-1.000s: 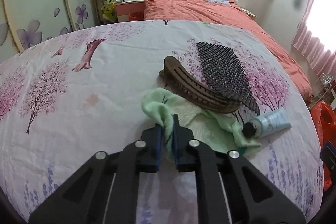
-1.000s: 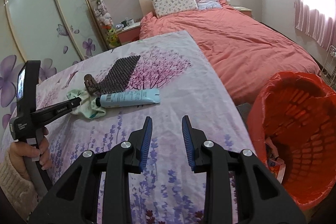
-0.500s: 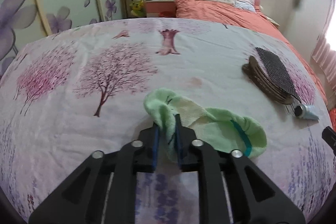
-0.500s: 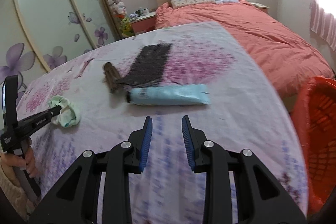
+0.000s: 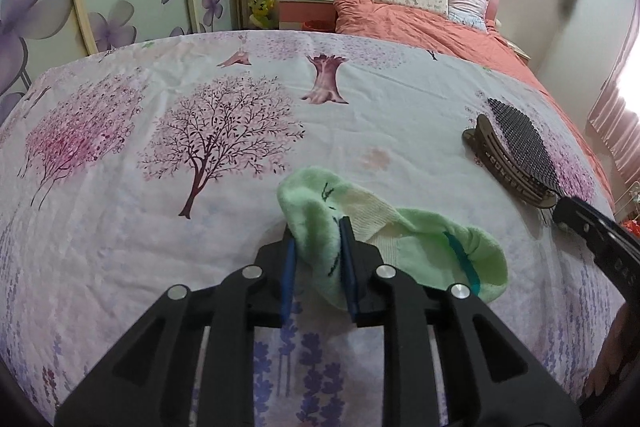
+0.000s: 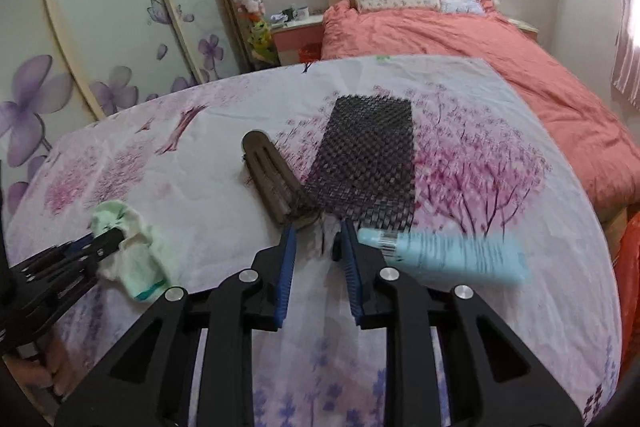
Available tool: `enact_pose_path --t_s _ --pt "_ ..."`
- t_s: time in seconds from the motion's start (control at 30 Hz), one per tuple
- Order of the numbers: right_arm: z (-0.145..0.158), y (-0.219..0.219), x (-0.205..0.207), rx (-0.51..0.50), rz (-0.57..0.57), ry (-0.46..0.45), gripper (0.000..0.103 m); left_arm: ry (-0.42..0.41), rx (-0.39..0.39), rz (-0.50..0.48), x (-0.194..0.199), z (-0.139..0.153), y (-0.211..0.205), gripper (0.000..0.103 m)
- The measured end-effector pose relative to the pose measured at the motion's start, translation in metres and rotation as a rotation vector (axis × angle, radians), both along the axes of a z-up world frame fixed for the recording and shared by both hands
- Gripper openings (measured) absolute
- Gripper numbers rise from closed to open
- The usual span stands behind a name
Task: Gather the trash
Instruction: 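Grasp the mint-green sock with the left tool and lift it, then grasp the light-blue tube with the right tool while the left tool holds the sock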
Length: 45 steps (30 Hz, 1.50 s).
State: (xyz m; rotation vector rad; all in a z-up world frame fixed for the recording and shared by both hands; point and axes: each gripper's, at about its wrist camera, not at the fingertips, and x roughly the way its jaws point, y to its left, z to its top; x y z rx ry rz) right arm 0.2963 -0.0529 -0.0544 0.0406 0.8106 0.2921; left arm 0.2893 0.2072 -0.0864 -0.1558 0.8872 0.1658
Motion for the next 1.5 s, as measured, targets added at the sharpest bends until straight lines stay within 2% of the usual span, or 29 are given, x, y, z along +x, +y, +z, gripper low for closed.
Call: enact_pose_path --t_s 0.27,0.4,0.53,0.63,0.73,0.9,0.97,1.1,1.23,1.37,1.5 --pt "-0.001 0.009 0.006 -0.121 0.032 -0.019 0.022 0.000 0.000 0.001 0.000 0.000 -0.001 0.022" --pt "0.001 -0.002 -0.016 -0.140 0.084 -0.011 0.022 0.001 0.003 0.000 0.000 0.000 -0.001 0.022" --pt "-0.003 -0.020 -0.031 -0.202 0.058 -0.002 0.022 0.002 0.006 0.000 0.000 0.000 -0.001 0.022" --pt "-0.005 -0.041 -0.034 -0.158 0.011 0.018 0.022 0.002 0.006 0.000 -0.001 0.000 -0.002 0.022" --pt "-0.002 -0.059 -0.036 -0.048 -0.022 0.042 0.022 0.002 0.009 0.000 0.000 0.000 -0.002 0.022" --pt "0.001 -0.056 -0.027 0.030 -0.085 0.035 0.022 0.004 0.014 0.000 0.001 0.000 -0.002 0.022" --pt "0.002 -0.049 -0.021 0.035 -0.100 0.015 0.022 0.004 0.012 0.000 0.001 0.000 -0.002 0.022" --pt "0.004 -0.033 -0.005 -0.022 -0.103 -0.026 0.022 0.004 0.015 0.000 0.001 0.000 -0.002 0.022" --pt "-0.003 -0.023 0.009 -0.084 -0.059 0.035 0.022 0.004 0.014 0.000 0.001 0.000 -0.003 0.022" --pt "-0.005 -0.026 -0.009 -0.110 0.012 0.060 0.022 0.005 0.016 0.000 0.001 0.000 -0.003 0.022" --pt "-0.001 -0.041 -0.032 -0.097 0.025 0.068 0.022 0.005 0.018 0.000 0.001 0.000 -0.002 0.023"
